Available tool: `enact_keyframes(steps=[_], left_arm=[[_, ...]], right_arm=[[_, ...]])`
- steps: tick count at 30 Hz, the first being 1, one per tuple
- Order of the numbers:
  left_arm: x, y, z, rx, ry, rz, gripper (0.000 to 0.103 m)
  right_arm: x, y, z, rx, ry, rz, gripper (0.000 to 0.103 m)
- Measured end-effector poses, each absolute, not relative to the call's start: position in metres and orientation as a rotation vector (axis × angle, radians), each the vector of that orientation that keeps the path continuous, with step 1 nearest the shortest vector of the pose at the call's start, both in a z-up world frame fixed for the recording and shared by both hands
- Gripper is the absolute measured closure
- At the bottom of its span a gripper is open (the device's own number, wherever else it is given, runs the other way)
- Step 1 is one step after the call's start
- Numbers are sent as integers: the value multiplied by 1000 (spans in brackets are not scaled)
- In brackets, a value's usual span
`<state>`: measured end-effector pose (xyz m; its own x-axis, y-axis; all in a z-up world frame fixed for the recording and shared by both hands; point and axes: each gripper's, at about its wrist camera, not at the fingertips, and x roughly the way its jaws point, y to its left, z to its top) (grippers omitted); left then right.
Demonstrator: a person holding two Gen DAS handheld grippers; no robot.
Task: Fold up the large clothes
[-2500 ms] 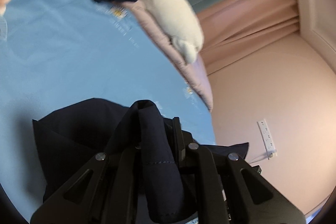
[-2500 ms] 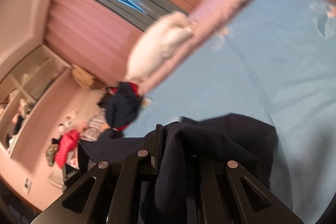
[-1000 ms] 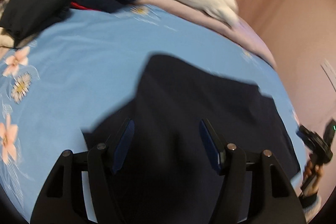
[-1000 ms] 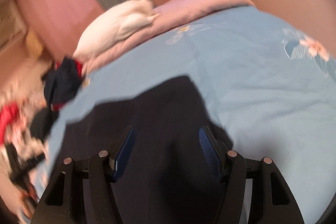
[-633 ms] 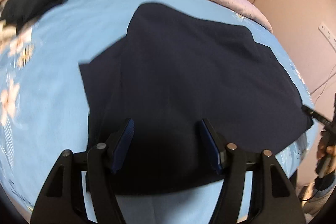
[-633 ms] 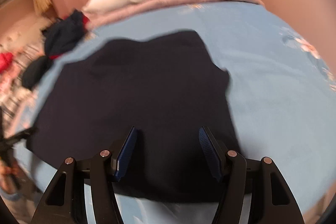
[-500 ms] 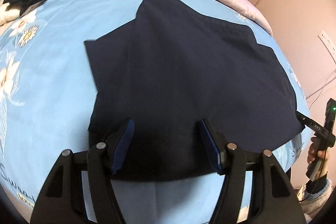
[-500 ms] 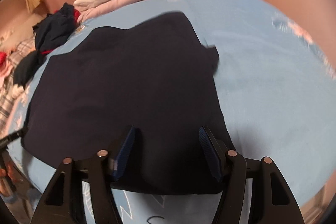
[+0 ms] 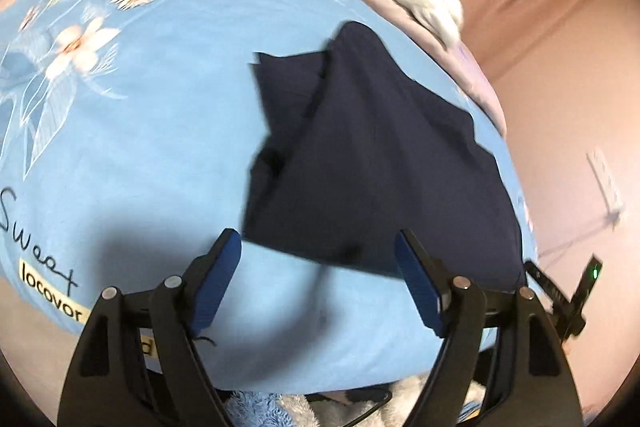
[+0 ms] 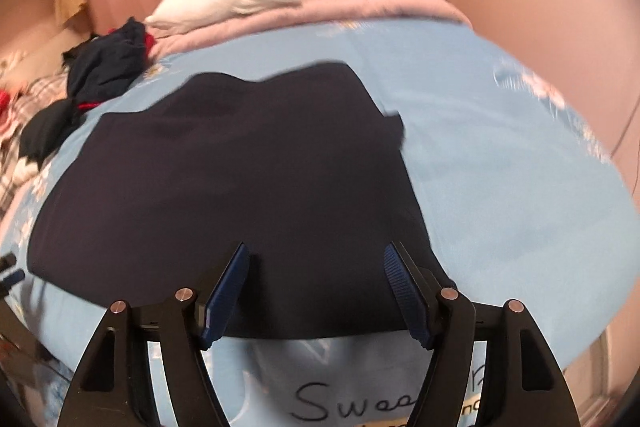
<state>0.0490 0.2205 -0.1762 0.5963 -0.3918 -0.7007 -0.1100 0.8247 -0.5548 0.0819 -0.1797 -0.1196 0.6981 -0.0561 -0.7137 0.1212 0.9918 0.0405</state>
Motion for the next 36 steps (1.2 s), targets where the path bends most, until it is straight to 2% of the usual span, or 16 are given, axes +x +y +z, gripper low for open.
enact_keyframes(steps=[6,12,14,16,25,29,30,32,34,35,36], left_arm=[[77,242,-187,-830,903,-248,21],[118,244,-201,-935,944,-323,21],[134,241,-201,-924,964,-347,20],[148,238,-203,-913,985,-362,15],[189,233,-213,-935,998,-472,15],[189,215,-205,-848,1020,-508,15],[187,210,-202,-822,1017,-513,15],[180,205,-199,-787,1014,-512,24],[172,206,-196,-772,1002,-505,39],[169,207,-196,-768,997,-502,44],[167,208,-195,-766,993,-494,54]], right_arm=[[90,-159,-113,133,792,43,33],[103,-148,-122,153,830,79,33],[106,-146,-121,153,829,78,33],[105,-144,-120,163,829,85,33],[115,-129,-124,168,859,111,33],[136,-115,-127,170,875,141,33],[141,-112,-127,170,875,149,33],[156,-102,-126,171,871,184,33],[171,-92,-125,154,866,204,33],[182,-85,-125,138,864,210,33],[190,-81,-125,128,861,208,34]])
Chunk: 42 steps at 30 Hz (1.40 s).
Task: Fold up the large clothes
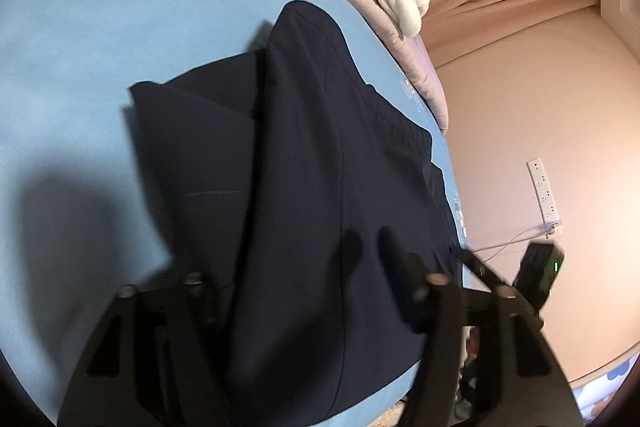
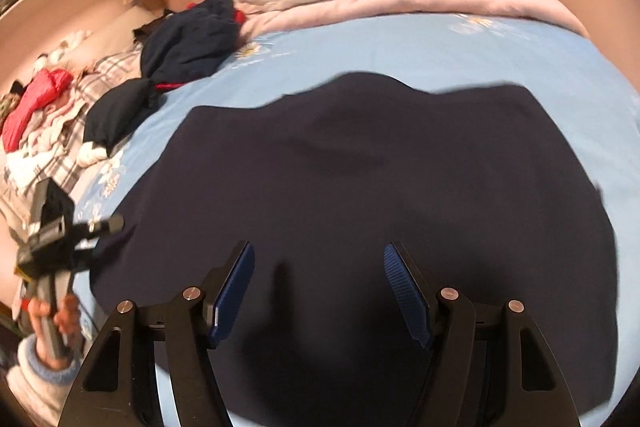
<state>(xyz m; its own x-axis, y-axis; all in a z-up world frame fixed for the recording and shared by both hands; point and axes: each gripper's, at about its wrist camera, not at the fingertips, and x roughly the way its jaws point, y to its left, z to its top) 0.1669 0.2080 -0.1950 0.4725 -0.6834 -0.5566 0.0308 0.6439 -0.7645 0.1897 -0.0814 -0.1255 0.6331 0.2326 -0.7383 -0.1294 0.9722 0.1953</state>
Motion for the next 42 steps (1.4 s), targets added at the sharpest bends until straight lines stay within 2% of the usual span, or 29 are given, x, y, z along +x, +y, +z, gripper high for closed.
enact_keyframes(steps=[1,3,6,10,18,25,32,37,42], left_arm=[[163,210,-194,-763,988,-483,65],[157,215,-195,-757,981,-465,76],[154,216,-196,-740,975,-453,76],[157,213,-199,-693,989,-440,76],[159,222,-208,-738,1017,-450,74],[153,222,-201,-727,1014,-433,76],[157,216,-196,-738,1007,-397,77],[157,211,-190,-718,1005,-390,78],[154,205,-177,-674,994,-380,78]], right_arm=[[200,-76,-127,117,863,210,38],[222,-69,-131,124,888,222,59],[261,-59,-147,97,939,166,75],[295,-67,-167,139,988,89,76],[307,-81,-156,214,975,56,78],[217,-47,-122,47,925,231,78],[122,-15,-130,-119,949,353,78],[112,-5,-165,-206,977,330,78],[103,-8,-146,-161,1006,383,78]])
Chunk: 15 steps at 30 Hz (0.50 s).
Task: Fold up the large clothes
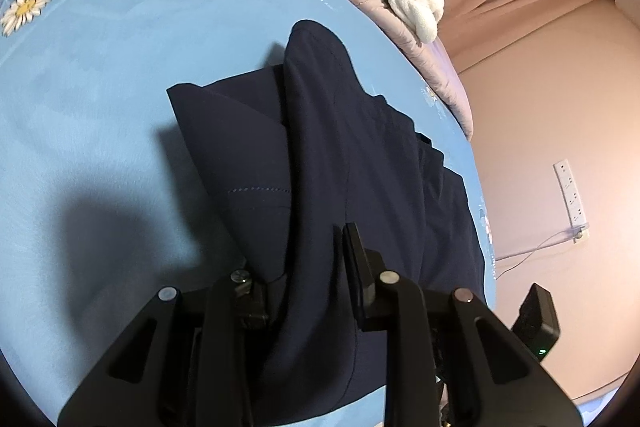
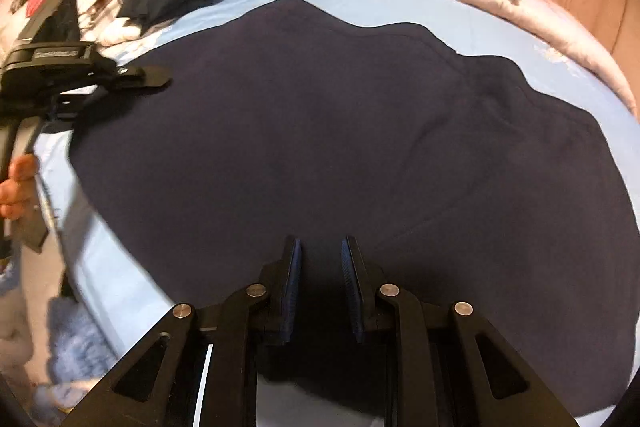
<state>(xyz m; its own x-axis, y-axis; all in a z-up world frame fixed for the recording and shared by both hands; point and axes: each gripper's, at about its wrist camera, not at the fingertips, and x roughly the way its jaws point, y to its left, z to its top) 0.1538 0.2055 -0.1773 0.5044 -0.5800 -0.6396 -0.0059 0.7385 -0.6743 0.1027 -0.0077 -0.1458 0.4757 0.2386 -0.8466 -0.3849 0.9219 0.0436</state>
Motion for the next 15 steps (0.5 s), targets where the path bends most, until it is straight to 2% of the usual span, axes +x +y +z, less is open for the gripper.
enact_keyframes(steps=[5,9,13,15], left_arm=[[155,200,-169,-641,986,-354,78],[159,196,-170,-661,999,-329,78],[160,186,-159,-643,1000,-287,78],[159,179,-148,-623,983,-275,83]], right_arm=[[76,-12,-137,-120,975,432,78],[80,-12,-167,-105,1004,439,78],[91,-20,-166,-9,1015,485,78],[93,-25,-164,26,1020,506,78]])
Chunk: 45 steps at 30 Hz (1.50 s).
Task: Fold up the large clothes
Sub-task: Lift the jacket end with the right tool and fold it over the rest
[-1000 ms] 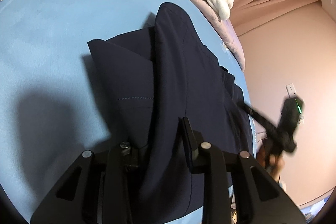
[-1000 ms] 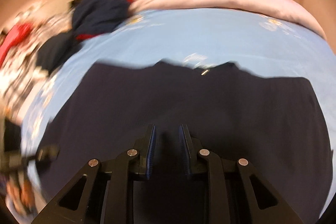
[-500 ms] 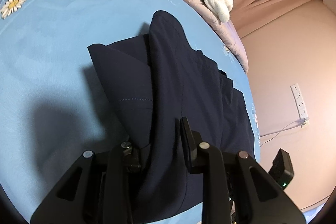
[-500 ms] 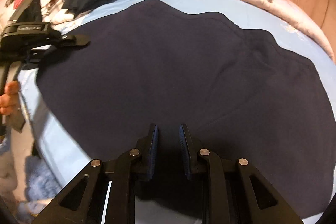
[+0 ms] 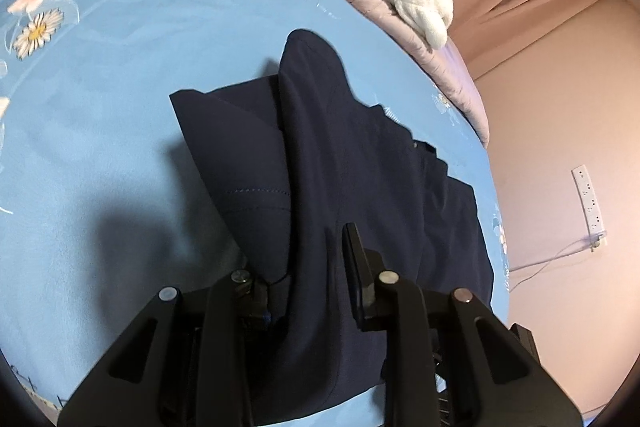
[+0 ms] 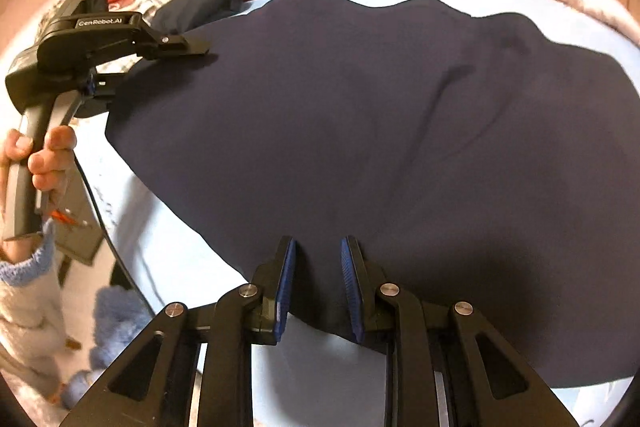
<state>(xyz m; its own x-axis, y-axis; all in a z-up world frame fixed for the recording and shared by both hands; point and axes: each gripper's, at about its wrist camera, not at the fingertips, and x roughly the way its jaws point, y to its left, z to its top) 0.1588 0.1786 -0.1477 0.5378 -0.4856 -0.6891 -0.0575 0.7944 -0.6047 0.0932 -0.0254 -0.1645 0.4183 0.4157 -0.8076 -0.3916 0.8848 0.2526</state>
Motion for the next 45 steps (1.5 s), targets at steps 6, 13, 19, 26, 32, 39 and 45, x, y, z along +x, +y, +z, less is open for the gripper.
enact_keyframes(steps=[6,13,19,26,32,39,45], left_arm=[[163,145,-107,-506,942,-254,93],[170,77,-69,-335,898,-299,90],[173,2,-65,-165,917,-354,90],[183,-64,-99,-65,1014,-413,74],[179,-92,-107,-120,1119,-591,67],[154,-41,-51,-259,951,-679,49],[135,19,-72,-207,936,-450,40]], right_arm=[[96,-56,-151,229,999,535,78],[99,-107,-149,424,937,488,77],[97,-141,-154,592,875,436,77],[111,-177,-166,876,821,448,48],[120,-205,-182,1194,744,514,38],[123,-198,-189,1261,748,557,33],[155,-188,-163,1099,836,548,20]])
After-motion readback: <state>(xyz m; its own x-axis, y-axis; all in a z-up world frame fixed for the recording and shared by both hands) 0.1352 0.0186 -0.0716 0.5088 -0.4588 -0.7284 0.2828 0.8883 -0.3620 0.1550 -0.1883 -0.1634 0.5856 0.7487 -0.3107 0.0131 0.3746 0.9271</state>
